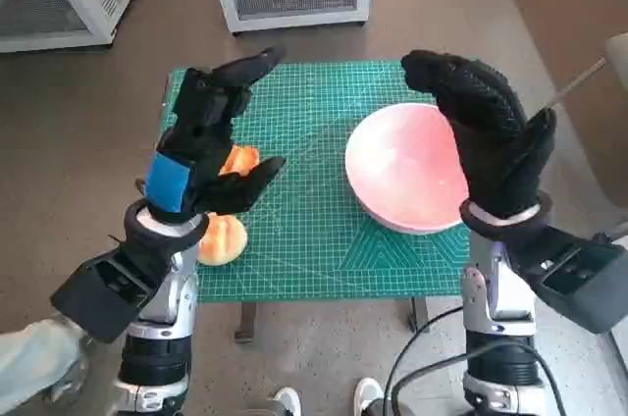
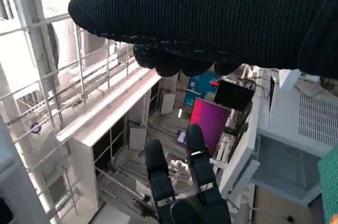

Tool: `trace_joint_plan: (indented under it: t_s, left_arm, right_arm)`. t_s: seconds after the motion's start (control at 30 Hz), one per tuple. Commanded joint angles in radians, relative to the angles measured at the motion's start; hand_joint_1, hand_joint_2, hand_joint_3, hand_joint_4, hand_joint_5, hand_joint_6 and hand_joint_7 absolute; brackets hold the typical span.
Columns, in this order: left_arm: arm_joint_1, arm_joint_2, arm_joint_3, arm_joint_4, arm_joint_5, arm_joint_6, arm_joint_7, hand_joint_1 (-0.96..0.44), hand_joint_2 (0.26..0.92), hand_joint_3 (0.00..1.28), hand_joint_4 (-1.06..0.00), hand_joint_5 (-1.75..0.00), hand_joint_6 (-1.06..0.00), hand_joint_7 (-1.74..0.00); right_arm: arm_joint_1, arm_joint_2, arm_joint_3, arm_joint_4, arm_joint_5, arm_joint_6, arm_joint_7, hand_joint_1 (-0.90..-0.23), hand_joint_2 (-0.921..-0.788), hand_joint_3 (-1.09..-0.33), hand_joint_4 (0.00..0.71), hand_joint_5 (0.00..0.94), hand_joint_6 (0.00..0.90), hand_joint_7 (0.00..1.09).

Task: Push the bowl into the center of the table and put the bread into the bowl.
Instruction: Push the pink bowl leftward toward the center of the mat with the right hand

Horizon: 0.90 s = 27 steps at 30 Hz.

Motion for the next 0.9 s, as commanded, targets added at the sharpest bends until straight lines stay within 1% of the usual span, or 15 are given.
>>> trace_joint_plan:
  t_s: [0.03, 0.2, 0.77, 0.9]
  left_arm:
    - [0.004, -0.006, 0.000, -0.015, -0.005, -0.005, 0.005, -0.42, 0.921, 0.36, -0.03, -0.54, 0.00, -0.84]
    - [0.004, -0.006, 0.000, -0.014, -0.006, -0.005, 0.004, -0.43, 0.921, 0.36, -0.03, -0.54, 0.00, -0.84]
    - [0.007, -0.004, 0.001, -0.020, -0.005, 0.000, 0.005, -0.42, 0.921, 0.36, -0.02, -0.55, 0.00, -0.85]
    - [0.010, -0.002, 0.003, -0.021, -0.004, -0.002, 0.005, -0.42, 0.921, 0.36, -0.02, -0.55, 0.00, -0.84]
  right_arm:
    - [0.024, -0.002, -0.001, 0.014, -0.008, 0.005, -0.001, -0.367, -0.878, -0.581, 0.426, 0.251, 0.197, 0.88]
    - [0.024, -0.002, 0.001, 0.017, -0.010, -0.001, 0.001, -0.365, -0.883, -0.573, 0.426, 0.249, 0.195, 0.88]
    - [0.020, -0.003, -0.001, 0.029, -0.004, -0.015, 0.007, -0.366, -0.887, -0.564, 0.432, 0.241, 0.194, 0.88]
    - [0.016, -0.009, -0.008, 0.042, 0.000, -0.024, 0.011, -0.368, -0.887, -0.560, 0.434, 0.239, 0.191, 0.87]
